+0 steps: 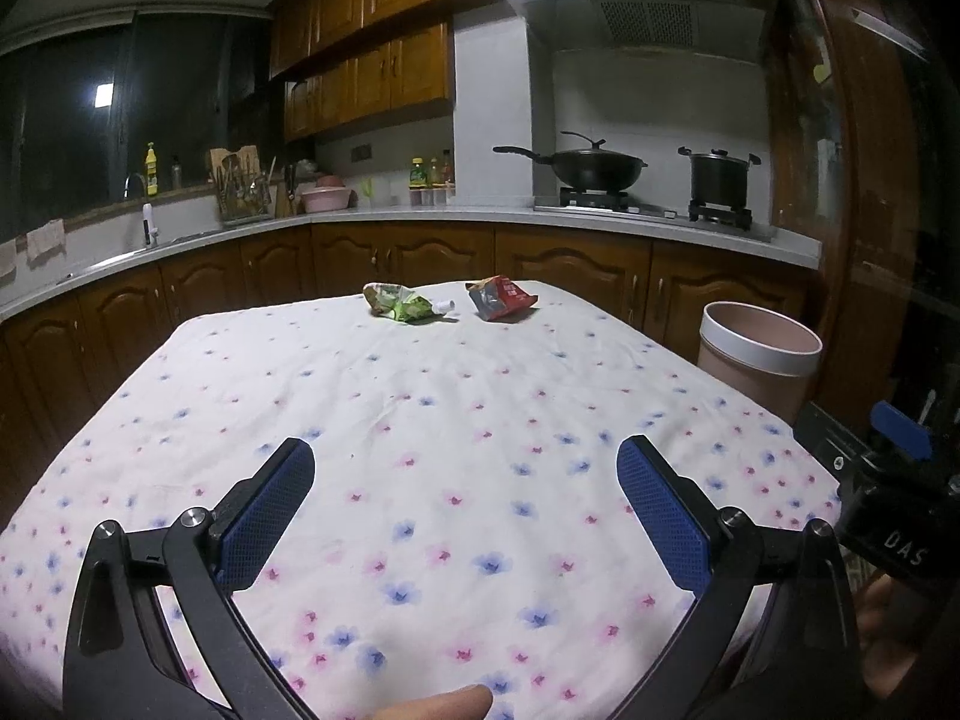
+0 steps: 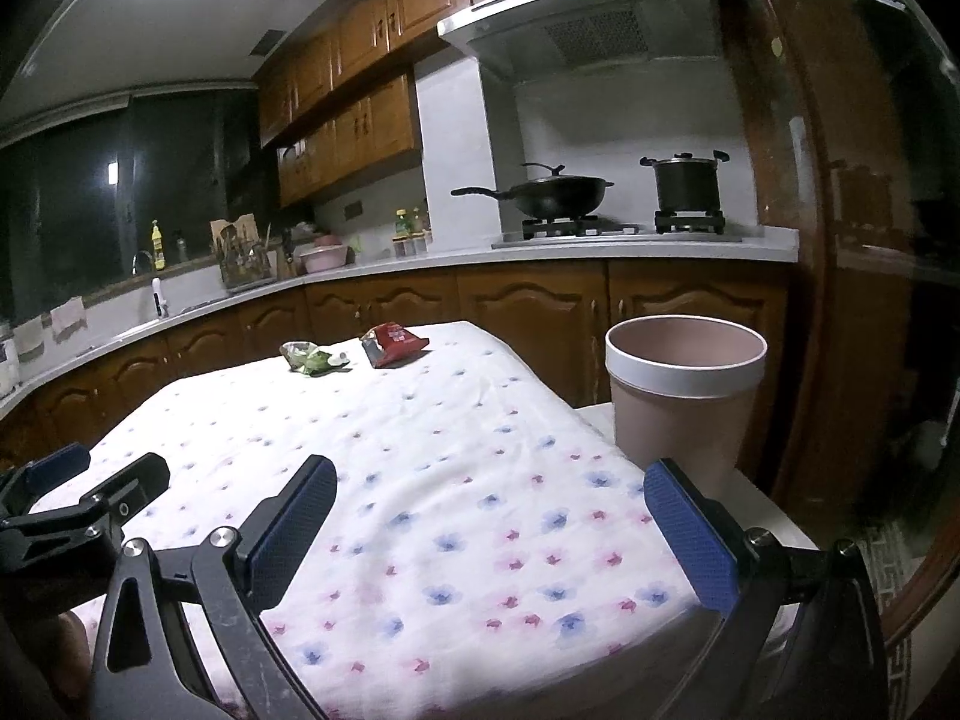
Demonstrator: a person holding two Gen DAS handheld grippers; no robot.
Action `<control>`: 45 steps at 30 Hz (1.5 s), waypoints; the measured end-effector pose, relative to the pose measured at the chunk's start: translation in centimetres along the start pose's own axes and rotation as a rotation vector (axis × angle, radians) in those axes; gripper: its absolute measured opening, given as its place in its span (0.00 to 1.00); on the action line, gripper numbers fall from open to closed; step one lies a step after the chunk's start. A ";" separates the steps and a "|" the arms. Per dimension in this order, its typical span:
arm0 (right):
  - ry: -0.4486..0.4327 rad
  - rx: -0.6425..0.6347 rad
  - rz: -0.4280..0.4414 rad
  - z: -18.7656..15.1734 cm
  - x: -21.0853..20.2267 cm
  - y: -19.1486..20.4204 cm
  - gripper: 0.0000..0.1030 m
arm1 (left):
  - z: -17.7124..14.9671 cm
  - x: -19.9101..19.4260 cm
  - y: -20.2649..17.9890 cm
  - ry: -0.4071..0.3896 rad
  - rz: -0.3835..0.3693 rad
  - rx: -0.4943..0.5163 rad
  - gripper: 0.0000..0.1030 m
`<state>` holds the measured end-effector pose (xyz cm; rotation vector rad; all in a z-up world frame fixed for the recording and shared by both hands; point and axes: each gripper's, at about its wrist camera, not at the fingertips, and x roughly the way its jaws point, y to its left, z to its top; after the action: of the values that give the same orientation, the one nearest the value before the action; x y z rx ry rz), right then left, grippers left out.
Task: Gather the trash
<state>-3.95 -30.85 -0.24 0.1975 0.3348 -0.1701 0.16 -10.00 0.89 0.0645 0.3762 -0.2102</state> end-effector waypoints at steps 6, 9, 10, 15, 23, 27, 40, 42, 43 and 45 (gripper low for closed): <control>-0.003 0.001 -0.001 0.0 0.0 0.0 1.00 | 0.0 0.0 0.0 0.001 -0.004 -0.001 1.00; 0.002 0.001 0.000 0.0 0.0 0.0 1.00 | 0.0 0.0 0.0 0.001 -0.003 0.001 1.00; 0.002 0.003 0.002 0.0 0.0 0.0 1.00 | 0.0 0.0 0.0 0.002 -0.007 0.000 1.00; 0.000 -0.002 -0.001 0.0 0.0 0.0 1.00 | 0.0 -0.1 -0.1 0.001 -0.003 -0.002 1.00; 0.001 -0.004 0.002 0.0 0.0 0.1 1.00 | 0.0 -0.2 0.0 -0.008 -0.006 0.000 1.00; 0.002 -0.003 0.002 -0.1 -0.1 0.2 1.00 | 0.0 -0.3 0.1 -0.014 -0.006 0.006 1.00; 0.001 -0.003 0.001 0.0 -0.1 0.2 1.00 | 0.2 -0.3 0.1 -0.015 -0.023 0.008 1.00; 0.002 -0.002 0.002 -0.1 0.0 0.2 1.00 | 0.2 -0.3 0.1 -0.015 -0.026 0.009 1.00; 0.001 -0.003 0.001 -0.1 -0.1 0.2 1.00 | 0.2 -0.3 0.1 -0.014 -0.027 0.009 1.00; 0.000 -0.004 0.001 -0.1 0.0 0.2 1.00 | 0.2 -0.3 0.0 -0.013 -0.027 0.009 1.00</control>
<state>-3.97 -30.65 -0.26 0.1935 0.3348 -0.1685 -0.03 -9.98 1.19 0.0673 0.3637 -0.2390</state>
